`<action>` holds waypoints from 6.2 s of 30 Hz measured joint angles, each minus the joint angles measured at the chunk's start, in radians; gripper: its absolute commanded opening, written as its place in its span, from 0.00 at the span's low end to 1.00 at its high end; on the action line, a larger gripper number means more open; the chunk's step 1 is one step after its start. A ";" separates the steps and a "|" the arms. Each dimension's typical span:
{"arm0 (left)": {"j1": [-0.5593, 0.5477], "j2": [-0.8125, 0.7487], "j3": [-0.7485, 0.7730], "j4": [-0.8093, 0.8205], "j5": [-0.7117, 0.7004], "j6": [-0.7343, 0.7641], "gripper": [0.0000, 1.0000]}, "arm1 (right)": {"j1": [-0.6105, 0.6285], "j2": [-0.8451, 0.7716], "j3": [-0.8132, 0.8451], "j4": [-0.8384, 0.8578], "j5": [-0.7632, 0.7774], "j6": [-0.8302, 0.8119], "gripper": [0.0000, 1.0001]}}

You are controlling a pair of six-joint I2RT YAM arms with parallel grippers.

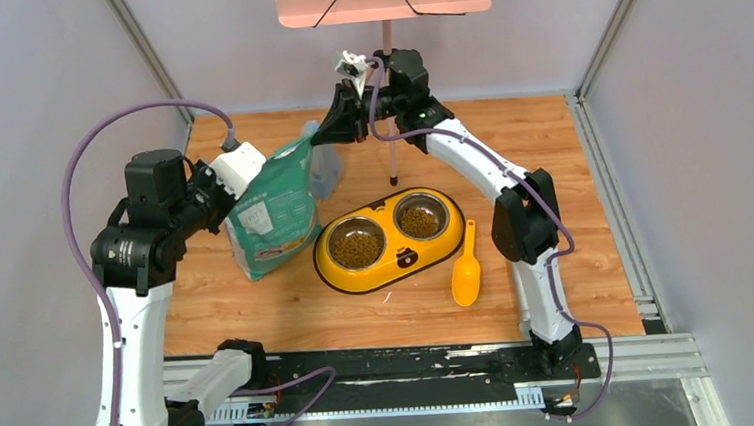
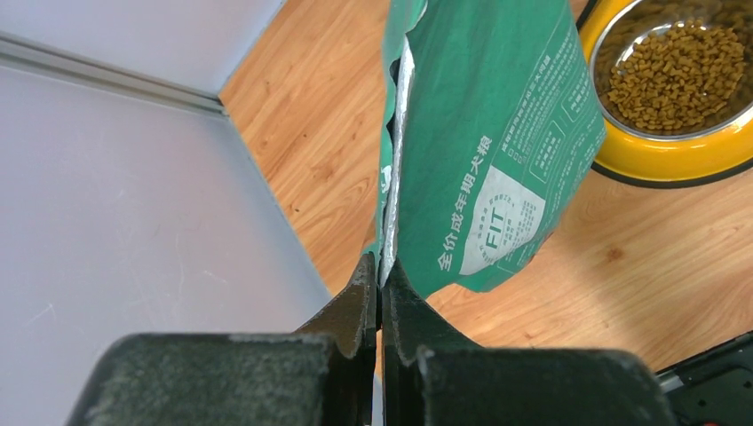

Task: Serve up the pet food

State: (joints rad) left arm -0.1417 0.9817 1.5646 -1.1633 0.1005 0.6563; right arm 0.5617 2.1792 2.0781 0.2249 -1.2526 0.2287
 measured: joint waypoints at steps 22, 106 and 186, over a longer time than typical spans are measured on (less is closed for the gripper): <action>0.031 0.019 0.000 -0.016 0.123 0.011 0.00 | 0.074 0.016 0.060 0.028 -0.051 0.008 0.54; 0.268 0.349 0.182 -0.093 0.633 0.015 0.00 | 0.156 0.006 0.157 -0.172 0.070 -0.127 0.69; 0.078 0.357 0.363 -0.274 0.159 0.144 0.00 | 0.119 -0.018 0.094 -0.289 0.157 -0.323 0.70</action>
State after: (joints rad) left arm -0.0635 1.3384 1.9274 -1.4376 0.2596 0.8005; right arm 0.6811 2.1616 2.1719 -0.0639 -1.0954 -0.0940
